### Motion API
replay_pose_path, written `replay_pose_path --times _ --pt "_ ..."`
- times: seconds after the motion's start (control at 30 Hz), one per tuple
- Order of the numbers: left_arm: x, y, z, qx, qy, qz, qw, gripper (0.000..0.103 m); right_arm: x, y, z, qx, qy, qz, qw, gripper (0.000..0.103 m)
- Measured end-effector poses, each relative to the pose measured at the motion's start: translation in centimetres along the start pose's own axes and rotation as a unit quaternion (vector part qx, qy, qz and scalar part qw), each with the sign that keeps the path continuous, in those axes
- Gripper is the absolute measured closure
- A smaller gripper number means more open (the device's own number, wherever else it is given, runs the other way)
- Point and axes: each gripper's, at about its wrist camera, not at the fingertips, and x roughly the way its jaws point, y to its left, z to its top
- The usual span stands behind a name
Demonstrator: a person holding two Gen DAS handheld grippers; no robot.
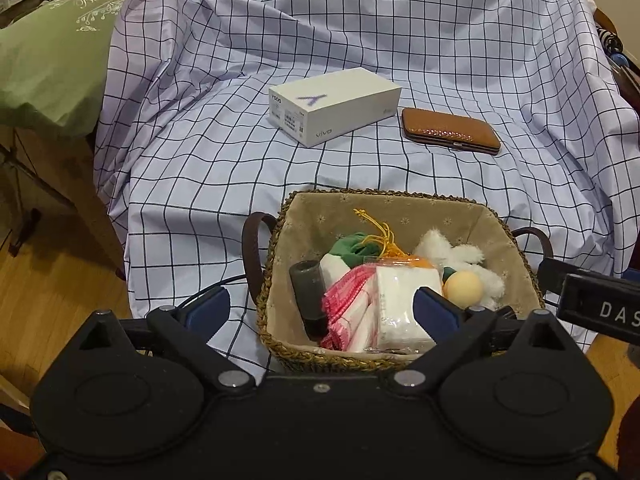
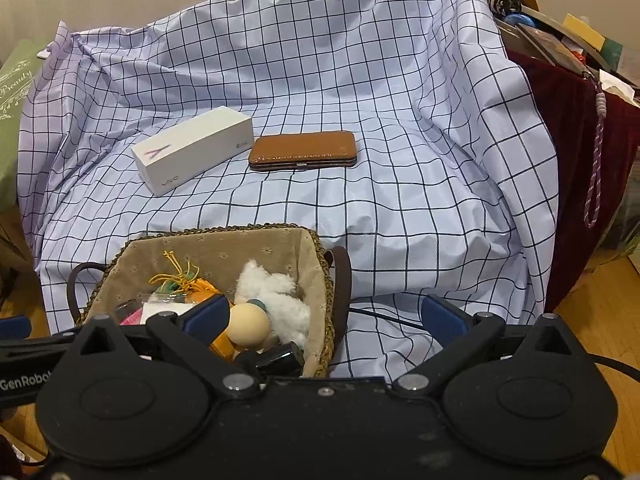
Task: Organize soft objects
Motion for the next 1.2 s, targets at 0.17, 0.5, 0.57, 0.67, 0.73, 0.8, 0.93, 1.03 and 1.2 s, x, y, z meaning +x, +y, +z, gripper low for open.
replay_pose_path --times 0.17,0.5,0.57,0.67,0.73,0.8,0.93,1.03,1.2 --pt "-0.05 -0.02 -0.04 -0.001 0.000 0.006 1.0000 0.006 0.07 0.14 -0.07 -0.004 0.001 0.002 1.000 0.000" --pt "-0.04 0.11 -0.09 -0.005 0.002 0.012 0.9999 0.005 0.12 0.33 -0.16 -0.007 0.004 0.006 1.000 0.000" --pt "-0.02 0.08 -0.10 -0.005 0.003 0.012 0.9999 0.005 0.12 0.37 -0.20 -0.007 0.004 0.006 1.000 0.000" --pt "0.04 0.03 -0.13 -0.005 0.004 0.012 0.9999 0.005 0.13 0.37 -0.21 -0.007 0.004 0.005 1.000 0.000" --pt "0.04 0.04 -0.16 -0.005 0.004 0.012 0.9999 0.005 0.15 0.36 -0.25 -0.006 0.004 0.003 1.000 0.000" --pt "0.05 0.04 -0.16 -0.005 0.004 0.012 0.9999 0.005 0.22 0.31 -0.27 -0.004 0.005 0.004 1.000 0.000" --pt "0.07 0.03 -0.16 -0.005 0.005 0.013 0.9999 0.005 0.30 0.17 -0.27 -0.001 0.008 0.005 1.000 0.000" --pt "0.13 0.06 -0.26 -0.004 0.007 0.017 0.9998 0.005 0.32 0.17 -0.27 -0.002 0.008 0.003 1.000 0.000" --pt "0.19 -0.08 -0.26 0.000 0.011 0.012 0.9999 0.005 0.46 0.19 -0.29 -0.002 0.013 0.003 1.000 0.000"
